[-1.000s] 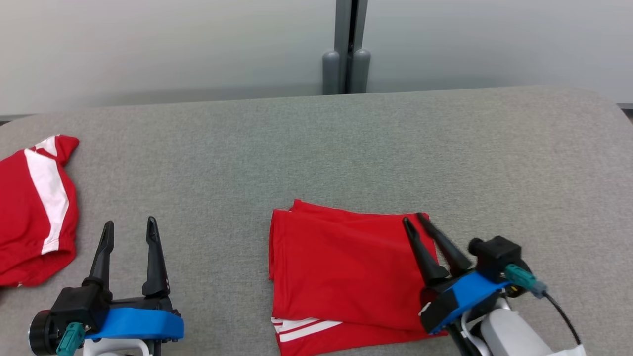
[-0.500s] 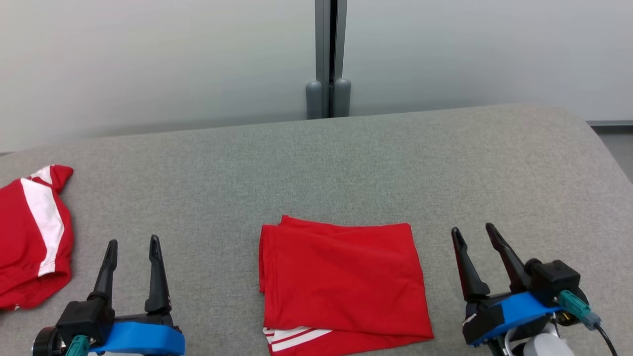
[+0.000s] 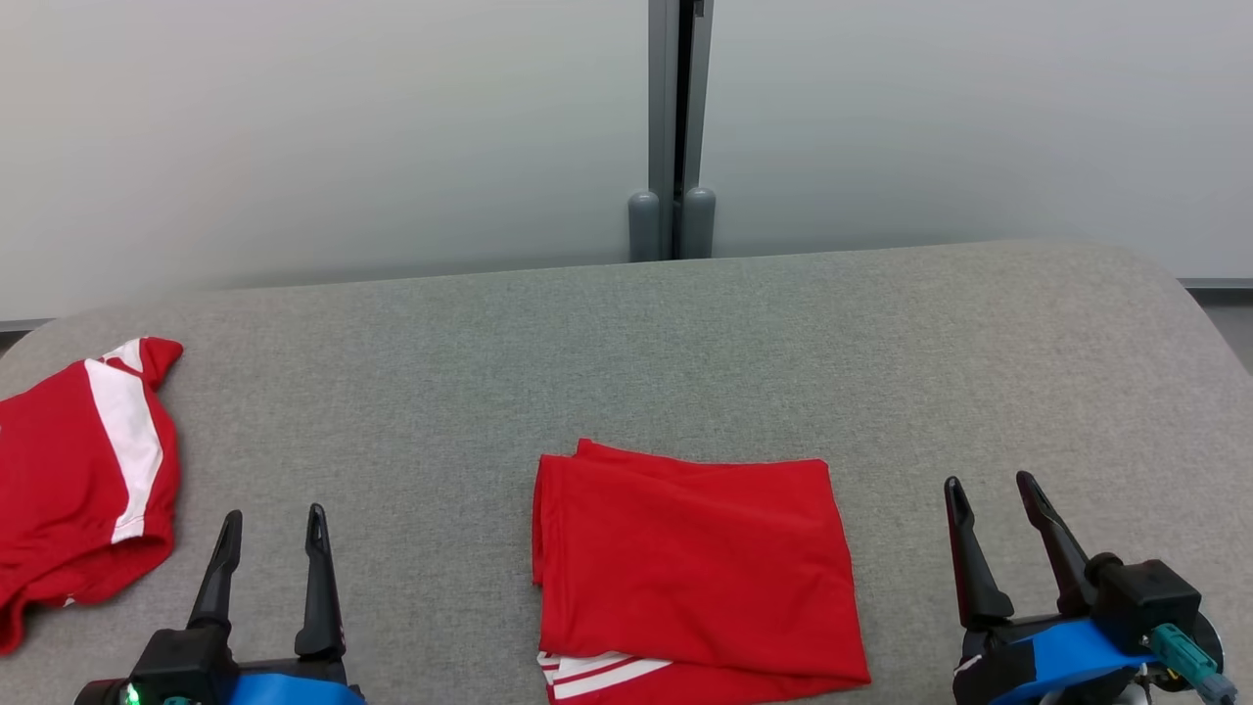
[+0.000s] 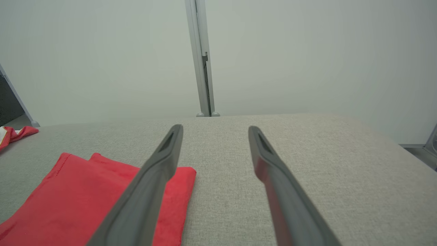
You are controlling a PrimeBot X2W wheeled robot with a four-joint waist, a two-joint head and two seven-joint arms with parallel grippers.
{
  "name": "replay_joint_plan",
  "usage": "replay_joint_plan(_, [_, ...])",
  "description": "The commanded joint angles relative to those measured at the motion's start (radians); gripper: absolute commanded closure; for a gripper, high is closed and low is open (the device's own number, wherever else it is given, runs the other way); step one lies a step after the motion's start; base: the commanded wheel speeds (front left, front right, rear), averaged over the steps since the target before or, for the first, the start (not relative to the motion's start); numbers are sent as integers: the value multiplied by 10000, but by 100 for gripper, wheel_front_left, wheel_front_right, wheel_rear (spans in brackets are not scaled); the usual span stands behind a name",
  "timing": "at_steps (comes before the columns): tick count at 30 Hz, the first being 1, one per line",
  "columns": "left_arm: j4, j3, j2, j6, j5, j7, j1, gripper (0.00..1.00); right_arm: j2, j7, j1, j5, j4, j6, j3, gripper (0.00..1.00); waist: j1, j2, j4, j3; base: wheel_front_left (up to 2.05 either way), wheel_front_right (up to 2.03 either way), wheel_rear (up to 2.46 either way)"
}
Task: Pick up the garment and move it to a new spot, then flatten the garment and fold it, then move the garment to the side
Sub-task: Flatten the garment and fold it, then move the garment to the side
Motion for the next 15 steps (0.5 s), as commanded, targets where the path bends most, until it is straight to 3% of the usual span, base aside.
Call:
replay_joint_plan(1, [-55,-21,-1,89,83,-43,132,0,44,-31,177,-110,-63,1,-72,0,0,1,49,-8,0,0,0])
replay_joint_plan(15, [114,-123,-1,109,56,-43,64,0,73,-31,148,-249,26,1,-59,0,0,1,212,-48,0,0,0])
